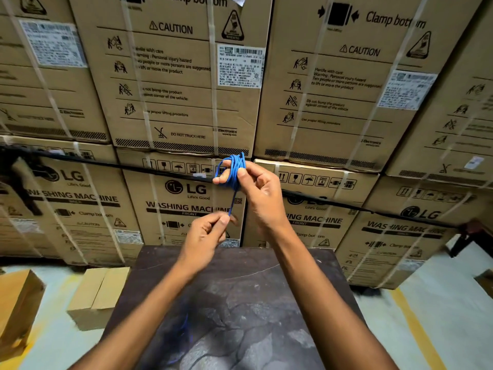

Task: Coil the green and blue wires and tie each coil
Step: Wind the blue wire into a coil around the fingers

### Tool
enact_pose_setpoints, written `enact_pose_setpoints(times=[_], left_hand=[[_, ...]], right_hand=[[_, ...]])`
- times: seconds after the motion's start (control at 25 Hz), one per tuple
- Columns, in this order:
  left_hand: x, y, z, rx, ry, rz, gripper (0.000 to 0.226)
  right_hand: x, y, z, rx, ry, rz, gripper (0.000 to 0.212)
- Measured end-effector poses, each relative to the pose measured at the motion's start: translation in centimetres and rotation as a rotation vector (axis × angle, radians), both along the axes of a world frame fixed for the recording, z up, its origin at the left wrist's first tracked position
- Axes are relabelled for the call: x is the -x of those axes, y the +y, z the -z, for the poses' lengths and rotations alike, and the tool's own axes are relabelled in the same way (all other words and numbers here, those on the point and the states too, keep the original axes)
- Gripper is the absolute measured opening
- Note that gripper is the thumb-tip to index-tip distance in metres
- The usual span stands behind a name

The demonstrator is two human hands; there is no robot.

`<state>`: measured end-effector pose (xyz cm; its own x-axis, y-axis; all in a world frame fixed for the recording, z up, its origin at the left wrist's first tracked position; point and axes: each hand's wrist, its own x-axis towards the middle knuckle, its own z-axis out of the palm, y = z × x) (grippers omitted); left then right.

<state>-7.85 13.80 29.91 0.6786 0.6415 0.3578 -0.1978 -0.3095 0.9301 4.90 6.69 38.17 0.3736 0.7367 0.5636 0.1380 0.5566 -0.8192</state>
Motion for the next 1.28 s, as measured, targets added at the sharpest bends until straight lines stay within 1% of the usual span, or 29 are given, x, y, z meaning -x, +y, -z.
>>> enact_pose_setpoints(times=[0.08, 0.24, 0.36, 0.4, 0.44, 0.48, 0.56, 0.6, 0.68, 0.76, 0.8, 0.84, 0.92, 0.96, 1.0, 1.08, 1.2, 1.28], left_hand=[[1.2, -0.1, -0.8, -0.225, 0.045, -0.103, 0.026], [4.3, 1.6, -4.7, -0.567, 0.219, -0.23, 0.026], [6.4, 3.5, -9.1, -0.804, 0.39, -0.299, 0.029], [6.7, 4.2, -10.6, -0.838, 0.41, -0.292, 0.03], [6.8, 4.9, -12.0, -0.824, 0.4, -0.255, 0.028], [6.6, 5.7, -13.1, -0.774, 0.376, -0.195, 0.024], [5.3, 6.8, -14.2, -0.61, 0.278, -0.067, 0.012], [4.5, 7.2, -13.9, -0.496, 0.217, -0.014, 0.008], [3.0, 6.7, -11.9, -0.21, 0.083, 0.062, 0.014], [1.6, 5.0, -8.6, 0.097, 0.006, 0.094, 0.022], [1.1, 4.1, -6.7, 0.203, -0.002, 0.092, 0.029], [0.6, 3.1, -5.0, 0.269, 0.006, 0.097, 0.035], [0.1, 1.6, -2.0, 0.294, 0.044, 0.109, 0.035], [0.2, 1.2, -1.1, 0.247, 0.07, 0.11, 0.036], [0.4, 0.9, -0.3, 0.133, 0.098, 0.096, 0.038], [1.6, 0.5, 0.3, -0.175, 0.158, -0.006, 0.032], [4.0, 0.9, -1.9, -0.491, 0.259, -0.16, 0.029], [5.3, 1.4, -4.7, -0.705, 0.394, -0.205, 0.029]], right_hand=[[-0.5, 0.2, 0.4, 0.048, -0.146, 0.1, 0.024], [-1.4, 0.4, 1.9, 0.166, -0.41, 0.266, 0.024], [-2.0, 0.2, 3.1, 0.284, -0.561, 0.29, 0.024], [-1.9, -0.1, 3.3, 0.318, -0.595, 0.259, 0.024], [-1.8, -0.5, 3.5, 0.347, -0.595, 0.188, 0.023], [-1.5, -1.1, 3.4, 0.367, -0.554, 0.089, 0.021], [-0.6, -2.1, 2.6, 0.366, -0.401, -0.133, 0.022], [-0.3, -2.6, 1.9, 0.34, -0.328, -0.238, 0.024], [0.4, -2.8, 0.6, 0.258, -0.245, -0.375, 0.026], [1.0, -2.4, -0.3, 0.159, -0.172, -0.417, 0.026], [1.2, -2.0, -0.4, 0.119, -0.107, -0.415, 0.027], [1.1, -1.6, -0.4, 0.091, -0.033, -0.383, 0.028], [0.6, -0.9, -0.3, 0.054, 0.046, -0.28, 0.029], [0.1, -0.4, -0.2, 0.046, 0.021, -0.207, 0.028], [-0.6, -0.1, -0.1, 0.052, -0.048, -0.112, 0.027], [-1.8, 0.5, 0.5, 0.095, -0.202, 0.062, 0.026], [-2.5, 0.8, 2.3, 0.217, -0.346, 0.199, 0.025], [-2.2, 0.8, 3.4, 0.3, -0.472, 0.225, 0.024]])
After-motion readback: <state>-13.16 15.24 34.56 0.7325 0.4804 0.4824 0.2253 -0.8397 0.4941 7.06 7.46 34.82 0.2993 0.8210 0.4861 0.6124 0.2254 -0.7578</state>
